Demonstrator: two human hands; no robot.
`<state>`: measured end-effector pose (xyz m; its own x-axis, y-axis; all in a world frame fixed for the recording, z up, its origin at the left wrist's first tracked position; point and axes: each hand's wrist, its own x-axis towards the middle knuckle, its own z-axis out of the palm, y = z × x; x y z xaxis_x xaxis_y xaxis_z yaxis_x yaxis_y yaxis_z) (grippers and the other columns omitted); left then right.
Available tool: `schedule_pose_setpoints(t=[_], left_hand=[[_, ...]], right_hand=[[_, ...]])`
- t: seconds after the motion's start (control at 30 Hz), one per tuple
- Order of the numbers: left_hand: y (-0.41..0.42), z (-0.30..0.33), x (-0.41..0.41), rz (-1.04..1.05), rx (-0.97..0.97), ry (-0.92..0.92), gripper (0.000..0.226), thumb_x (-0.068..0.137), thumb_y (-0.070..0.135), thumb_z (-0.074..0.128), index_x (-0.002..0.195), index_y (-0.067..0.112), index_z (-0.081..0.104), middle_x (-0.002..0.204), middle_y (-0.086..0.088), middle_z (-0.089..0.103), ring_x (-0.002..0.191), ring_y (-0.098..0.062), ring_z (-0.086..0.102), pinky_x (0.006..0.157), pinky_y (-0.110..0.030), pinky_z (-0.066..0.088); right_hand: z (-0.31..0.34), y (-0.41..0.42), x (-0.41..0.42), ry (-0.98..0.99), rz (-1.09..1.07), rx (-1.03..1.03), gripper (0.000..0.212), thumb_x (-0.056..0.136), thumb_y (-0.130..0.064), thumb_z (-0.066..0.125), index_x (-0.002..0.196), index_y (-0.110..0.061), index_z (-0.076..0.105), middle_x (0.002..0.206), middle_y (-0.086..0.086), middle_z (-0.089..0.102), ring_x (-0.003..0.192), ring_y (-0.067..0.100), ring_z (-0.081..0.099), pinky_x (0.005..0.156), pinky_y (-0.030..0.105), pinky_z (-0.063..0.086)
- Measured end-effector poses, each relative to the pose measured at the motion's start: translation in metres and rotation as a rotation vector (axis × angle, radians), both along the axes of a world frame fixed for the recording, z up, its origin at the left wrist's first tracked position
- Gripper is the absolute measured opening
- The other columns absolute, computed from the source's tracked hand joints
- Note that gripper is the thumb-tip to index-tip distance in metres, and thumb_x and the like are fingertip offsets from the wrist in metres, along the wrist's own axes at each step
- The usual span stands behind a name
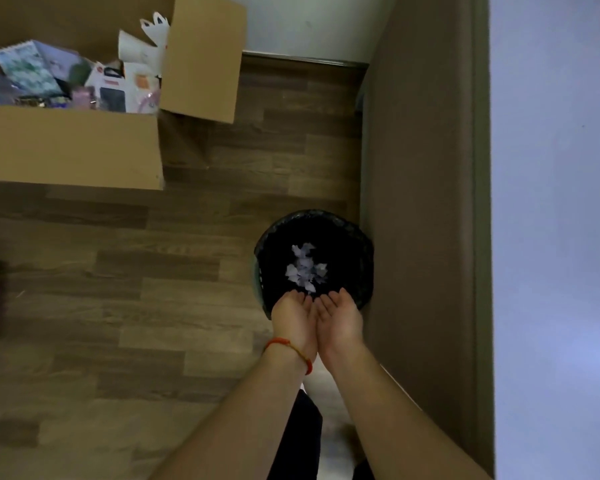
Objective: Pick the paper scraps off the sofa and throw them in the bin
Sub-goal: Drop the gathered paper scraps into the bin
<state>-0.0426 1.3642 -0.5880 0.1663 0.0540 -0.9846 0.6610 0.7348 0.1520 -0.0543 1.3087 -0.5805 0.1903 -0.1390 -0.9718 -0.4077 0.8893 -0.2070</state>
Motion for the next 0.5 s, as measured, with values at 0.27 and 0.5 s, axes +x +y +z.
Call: schedule_pose_setpoints(t=[0.27, 0.5], left_hand=[[-0.014, 0.082, -0.016, -0.001, -0.029, -0.106, 0.048, 0.11, 0.022, 0.047, 0.154, 0.004, 0.042, 0.156, -0.016, 0.049, 0.144, -0.03, 0.048, 0.117, -0.04, 0.039], [-0.036, 0.208, -0.015, -0.156, 0.116, -0.279, 0.027, 0.099, 0.019, 0.062, 0.116, 0.002, 0.072, 0.094, -0.013, 0.076, 0.087, -0.026, 0.072, 0.08, -0.038, 0.057]], right_hand=[[0.065, -0.014, -0.021, -0.067, 0.073, -0.015, 0.049, 0.111, -0.024, 0.048, 0.153, 0.0, 0.047, 0.152, 0.014, 0.056, 0.124, 0.023, 0.058, 0.113, 0.037, 0.043], [0.204, -0.048, -0.026, -0.227, 0.19, -0.22, 0.023, 0.109, -0.015, 0.054, 0.117, -0.009, 0.075, 0.109, 0.014, 0.081, 0.102, 0.024, 0.077, 0.092, 0.035, 0.058]])
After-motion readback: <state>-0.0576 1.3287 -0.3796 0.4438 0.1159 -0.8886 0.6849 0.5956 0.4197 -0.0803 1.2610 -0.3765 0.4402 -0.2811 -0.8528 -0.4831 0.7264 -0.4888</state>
